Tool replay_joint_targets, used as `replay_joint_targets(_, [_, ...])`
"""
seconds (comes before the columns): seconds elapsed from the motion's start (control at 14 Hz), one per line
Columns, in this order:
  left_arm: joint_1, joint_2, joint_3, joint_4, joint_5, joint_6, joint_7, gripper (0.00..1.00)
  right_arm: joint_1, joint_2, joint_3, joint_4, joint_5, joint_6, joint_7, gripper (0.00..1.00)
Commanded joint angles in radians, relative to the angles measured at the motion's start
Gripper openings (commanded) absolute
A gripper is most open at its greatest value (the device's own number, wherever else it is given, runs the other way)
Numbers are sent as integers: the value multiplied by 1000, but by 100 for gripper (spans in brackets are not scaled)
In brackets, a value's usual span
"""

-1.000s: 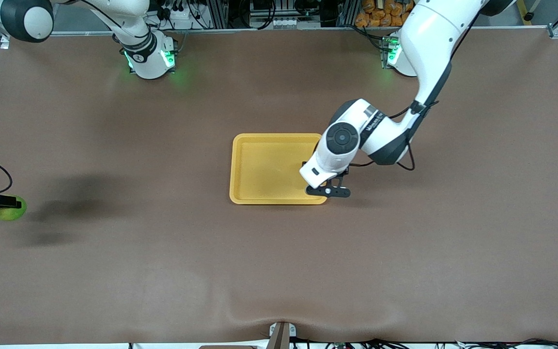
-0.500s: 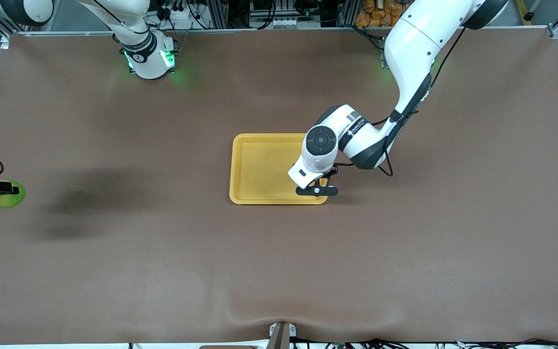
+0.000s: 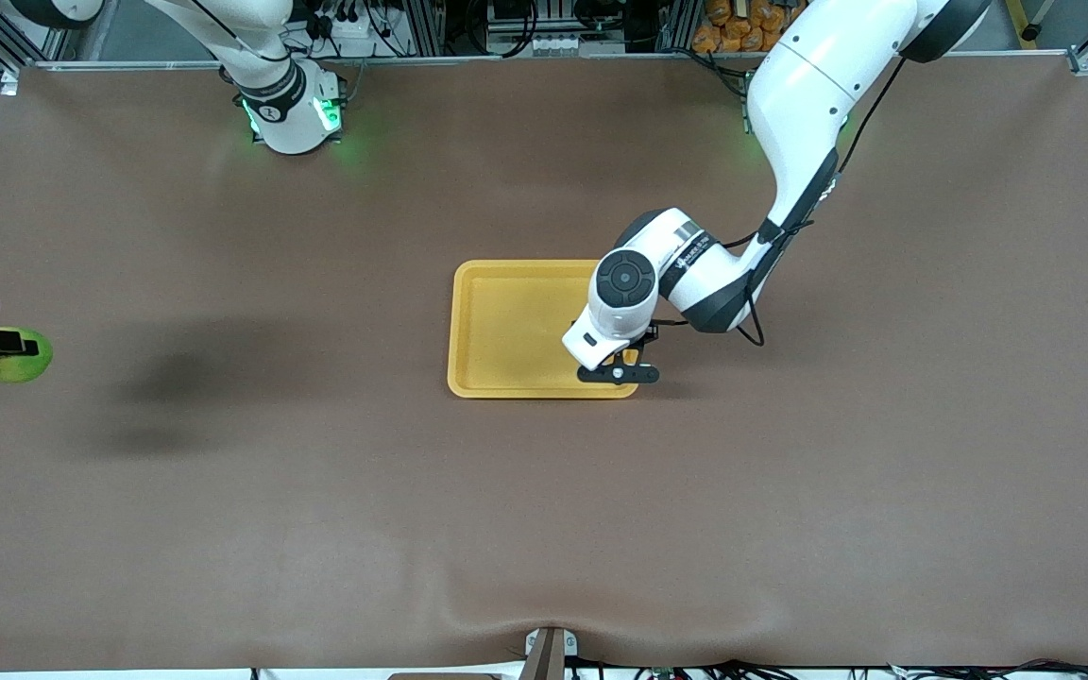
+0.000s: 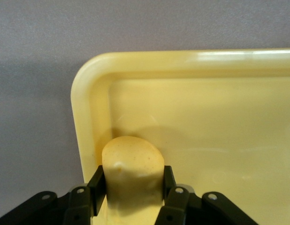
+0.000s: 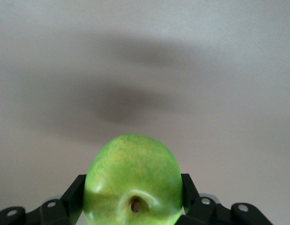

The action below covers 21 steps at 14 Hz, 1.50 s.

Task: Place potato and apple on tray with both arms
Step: 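Carry the potato over the tray with the left gripper while the right grasps apple, then release the potato onto the tray and withdraw the left gripper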

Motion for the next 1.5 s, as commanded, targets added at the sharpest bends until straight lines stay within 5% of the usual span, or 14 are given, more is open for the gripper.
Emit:
replay_joint_targets(0.0, [-12,20,9,29,27,-3,-29,65,53,-124,-2,-126,5,2,78,0])
replay_joint_targets(0.07, [-12,20,9,29,29,-3,-22,100,68,-141,-2,-143,5,2,95,0])
replay_joint_targets(0.64, [8,-16,9,70,29,-9,-24,100,195,-273,0,-237,7,-42,332,0])
replay_joint_targets(1.43, [280,-231,-5,150,-69,-262,269,100,401,-314,0,-245,69,-122,725,0])
